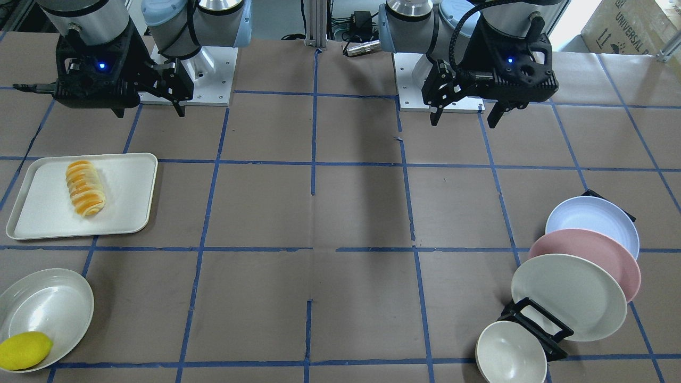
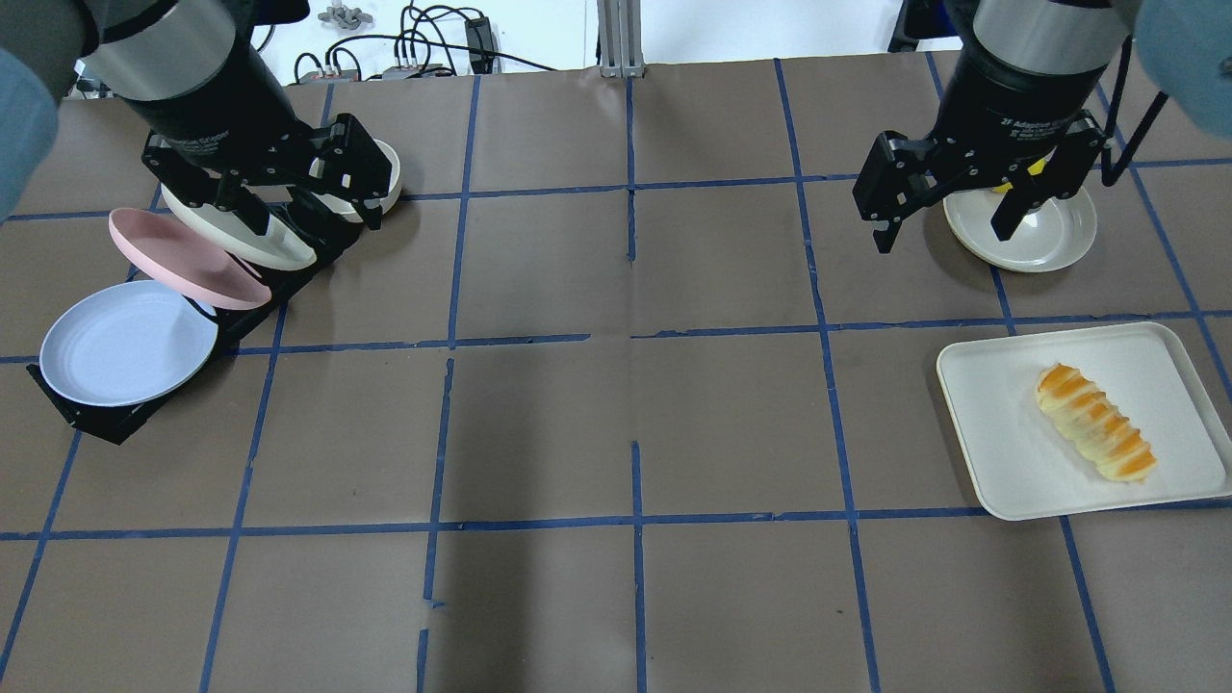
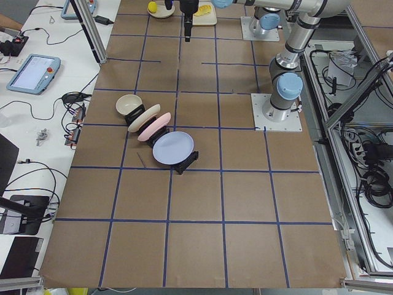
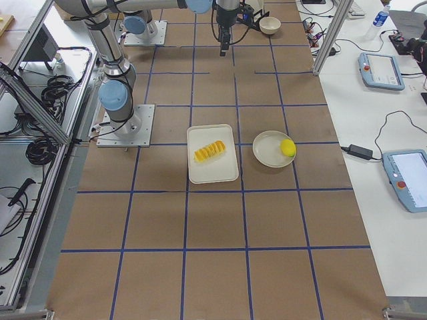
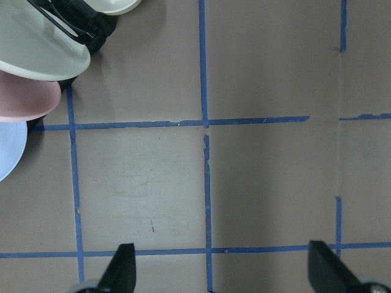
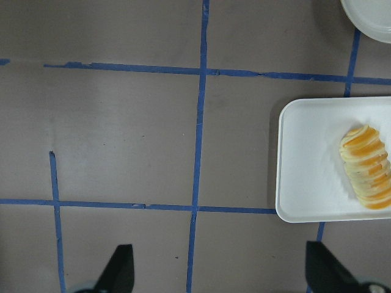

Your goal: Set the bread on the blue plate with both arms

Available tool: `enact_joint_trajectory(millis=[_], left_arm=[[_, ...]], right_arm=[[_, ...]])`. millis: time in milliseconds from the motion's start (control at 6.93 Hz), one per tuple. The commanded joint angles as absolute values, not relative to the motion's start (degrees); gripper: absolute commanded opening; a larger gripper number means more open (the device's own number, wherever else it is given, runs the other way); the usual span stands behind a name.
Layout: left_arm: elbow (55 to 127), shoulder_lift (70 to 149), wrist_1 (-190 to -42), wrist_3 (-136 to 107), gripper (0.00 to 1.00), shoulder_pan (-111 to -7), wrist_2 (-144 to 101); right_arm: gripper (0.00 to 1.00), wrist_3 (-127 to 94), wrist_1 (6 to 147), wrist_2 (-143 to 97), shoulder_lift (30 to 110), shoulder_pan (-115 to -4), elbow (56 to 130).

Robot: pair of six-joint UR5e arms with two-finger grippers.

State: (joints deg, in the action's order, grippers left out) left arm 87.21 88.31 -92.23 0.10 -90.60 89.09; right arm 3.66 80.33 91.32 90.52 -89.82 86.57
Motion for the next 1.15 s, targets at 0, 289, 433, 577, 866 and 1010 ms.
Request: enact_joint_trajectory(millis=[0, 289, 433, 577, 866, 1010], left_arm=[[88.14, 88.51, -92.20, -0.09, 1.00, -90.96, 90.25], [88.33, 88.59, -92.37, 0.09, 1.00, -90.97, 90.62], [88.24, 88.59, -92.46, 0.87, 1.00, -90.62, 90.79], [88.07, 88.33, -92.55, 5.14, 1.00, -88.35, 90.88], [87.54, 88.68, -93.25, 17.00, 1.00, -78.10, 90.79], [86.84, 89.12, -94.73, 21.66, 1.00, -72.83, 90.36]], right_arm=[[1.00, 3.69, 80.33, 91.41, 90.53, -89.82, 86.57], [0.99, 4.82, 80.51, 91.58, 90.53, -89.48, 86.66], [0.99, 12.32, 80.77, 92.28, 90.44, -88.25, 87.62], [0.97, 19.87, 84.77, 95.50, 90.96, -85.63, 90.41], [0.97, 38.25, 92.61, 98.00, 92.10, -79.31, 96.13], [0.97, 40.76, 93.51, 97.30, 92.46, -74.32, 98.94]])
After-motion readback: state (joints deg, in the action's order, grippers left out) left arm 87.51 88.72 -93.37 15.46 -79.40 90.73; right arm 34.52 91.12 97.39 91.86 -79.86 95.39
